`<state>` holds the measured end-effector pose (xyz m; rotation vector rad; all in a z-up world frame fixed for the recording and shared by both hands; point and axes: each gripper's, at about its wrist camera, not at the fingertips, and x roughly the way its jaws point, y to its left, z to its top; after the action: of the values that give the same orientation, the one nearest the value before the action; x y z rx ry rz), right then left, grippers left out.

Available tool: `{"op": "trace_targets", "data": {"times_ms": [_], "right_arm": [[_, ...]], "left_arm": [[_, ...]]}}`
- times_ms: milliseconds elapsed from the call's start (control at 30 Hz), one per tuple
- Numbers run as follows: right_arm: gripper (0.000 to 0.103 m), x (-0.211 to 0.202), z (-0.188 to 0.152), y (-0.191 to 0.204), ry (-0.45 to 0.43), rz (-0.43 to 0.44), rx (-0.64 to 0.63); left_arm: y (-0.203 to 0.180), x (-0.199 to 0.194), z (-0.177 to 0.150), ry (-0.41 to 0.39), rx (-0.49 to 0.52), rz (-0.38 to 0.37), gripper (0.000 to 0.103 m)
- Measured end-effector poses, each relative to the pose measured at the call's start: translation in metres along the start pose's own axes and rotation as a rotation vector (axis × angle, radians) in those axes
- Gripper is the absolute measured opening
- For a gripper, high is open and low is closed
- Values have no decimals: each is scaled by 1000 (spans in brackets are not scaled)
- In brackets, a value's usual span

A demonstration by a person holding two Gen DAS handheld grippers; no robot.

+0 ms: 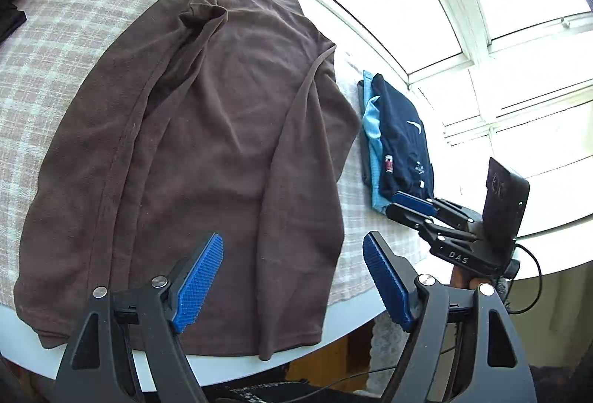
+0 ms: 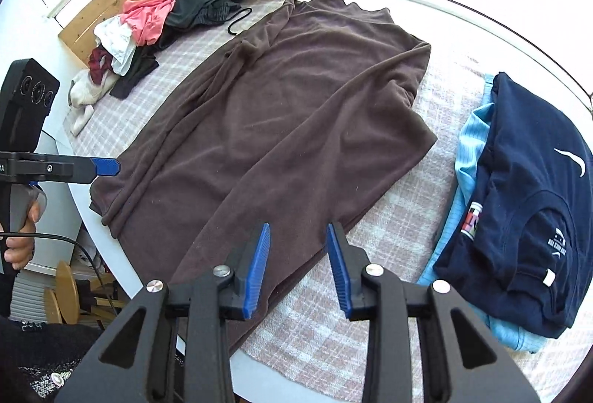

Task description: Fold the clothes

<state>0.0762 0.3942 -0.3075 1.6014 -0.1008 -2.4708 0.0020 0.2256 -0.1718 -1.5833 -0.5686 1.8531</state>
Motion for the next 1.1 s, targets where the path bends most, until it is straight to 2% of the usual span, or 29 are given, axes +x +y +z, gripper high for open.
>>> {"op": "trace_targets", "data": {"times_ms": [33, 200, 267, 367, 433, 533, 667, 700, 767, 867, 900, 967, 1033, 1067, 1100], "right_arm": [[32, 1, 5, -2, -8, -6, -7], [32, 4, 33, -25, -41, -30, -18], [32, 7, 48, -43, -49, -31, 6], [32, 15, 75, -71, -53, -22, 54], [32, 27, 95, -86, -56, 0, 79], [32, 49, 125, -108, -52, 28, 110], [31, 96, 157, -131, 8, 53, 150], [23, 109, 162, -135, 29, 55, 155], [16, 134, 171, -140, 65, 60, 160], [16, 171, 182, -142, 105, 71, 155], [16, 178, 186, -144, 92, 79, 167], [16, 176, 190, -153, 79, 124, 228], [17, 157, 185, -158, 63, 126, 226], [22, 147, 182, -160, 55, 124, 221], [32, 138, 179, -162, 46, 122, 216]], "left_arm": [[-7, 4, 5, 7, 7, 8, 77], [-31, 5, 18, 6, 161, 150, 77], [-40, 14, 24, -4, 193, 214, 77], [-47, 26, 34, -63, 221, 320, 77], [-49, 37, 42, -91, 230, 361, 77], [-45, 52, 51, -81, 215, 340, 77], [-42, 75, 62, -25, 225, 302, 77], [-44, 80, 63, -18, 233, 295, 77], [-50, 90, 62, -2, 250, 259, 77], [-56, 111, 57, 40, 280, 231, 77], [-58, 119, 55, 53, 291, 226, 77], [-59, 132, 53, 77, 307, 245, 77], [-59, 144, 50, 97, 319, 268, 76], [-61, 145, 47, 106, 323, 269, 76], [-64, 145, 42, 112, 328, 267, 76]]}}
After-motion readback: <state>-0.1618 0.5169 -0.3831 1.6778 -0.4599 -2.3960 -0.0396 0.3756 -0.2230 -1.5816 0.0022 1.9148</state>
